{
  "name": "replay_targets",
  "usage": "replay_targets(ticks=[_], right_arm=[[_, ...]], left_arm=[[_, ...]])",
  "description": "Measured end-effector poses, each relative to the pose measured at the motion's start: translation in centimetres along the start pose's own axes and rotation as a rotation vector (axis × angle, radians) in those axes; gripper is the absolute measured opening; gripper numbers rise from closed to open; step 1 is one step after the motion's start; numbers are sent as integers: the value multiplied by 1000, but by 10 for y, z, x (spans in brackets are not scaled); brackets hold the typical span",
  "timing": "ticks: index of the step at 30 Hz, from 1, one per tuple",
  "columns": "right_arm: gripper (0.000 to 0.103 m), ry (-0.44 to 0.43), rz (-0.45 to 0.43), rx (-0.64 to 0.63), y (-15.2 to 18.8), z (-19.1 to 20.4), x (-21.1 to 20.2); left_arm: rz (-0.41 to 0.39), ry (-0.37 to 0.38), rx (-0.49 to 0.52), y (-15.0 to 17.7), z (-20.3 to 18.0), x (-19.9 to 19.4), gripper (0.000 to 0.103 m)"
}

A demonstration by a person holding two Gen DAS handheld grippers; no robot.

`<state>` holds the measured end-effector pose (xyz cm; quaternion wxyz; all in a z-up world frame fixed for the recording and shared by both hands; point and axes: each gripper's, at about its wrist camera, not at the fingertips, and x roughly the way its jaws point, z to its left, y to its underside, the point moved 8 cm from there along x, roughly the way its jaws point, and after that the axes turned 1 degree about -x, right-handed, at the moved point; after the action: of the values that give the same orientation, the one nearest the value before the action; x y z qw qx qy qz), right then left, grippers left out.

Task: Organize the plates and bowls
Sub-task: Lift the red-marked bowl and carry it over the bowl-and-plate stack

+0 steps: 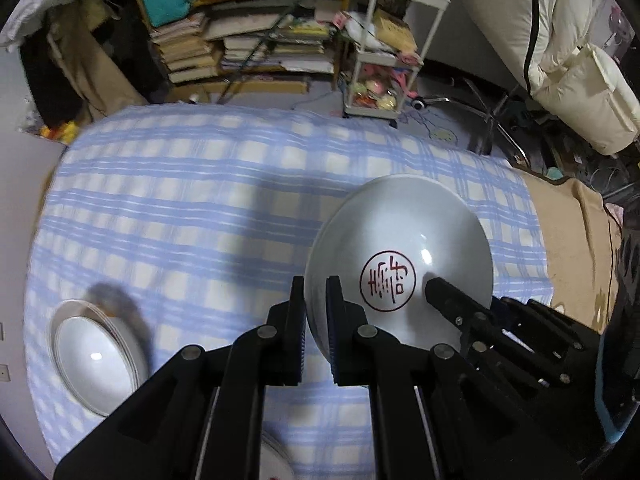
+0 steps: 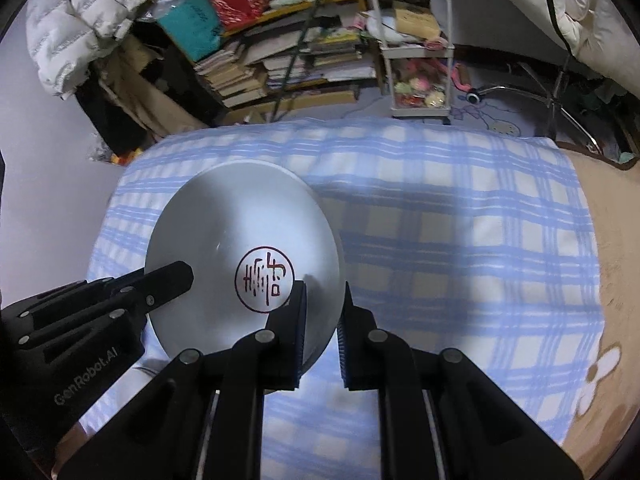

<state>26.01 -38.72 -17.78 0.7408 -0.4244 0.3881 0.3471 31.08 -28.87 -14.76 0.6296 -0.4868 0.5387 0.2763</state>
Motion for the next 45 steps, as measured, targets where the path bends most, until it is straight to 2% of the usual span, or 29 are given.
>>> replay_targets(ticks=[6, 9, 21, 27, 33, 39, 45], right_arm=[[16, -62, -8, -15, 16, 51, -8], [16, -64, -19, -43, 22, 76, -14], [16, -107, -24, -109, 43, 166, -3], [16, -141, 17, -156, 64, 211, 21], [16, -155, 70, -202, 80, 241, 50], [16, -162, 107, -241, 92, 257, 81], [16, -103, 121, -304, 93, 261, 96]], left_arm=[[-49, -35, -18, 11, 41, -39, 9], [-61, -52, -22, 20, 61, -49, 9], [-79, -58, -142, 57, 153, -71, 9], [-48, -121, -174, 84, 205, -64, 9], [-20, -101, -271, 102, 246, -50, 9], [10, -112, -316, 118, 270, -26, 9], [46, -107, -314, 124, 277, -5, 9]])
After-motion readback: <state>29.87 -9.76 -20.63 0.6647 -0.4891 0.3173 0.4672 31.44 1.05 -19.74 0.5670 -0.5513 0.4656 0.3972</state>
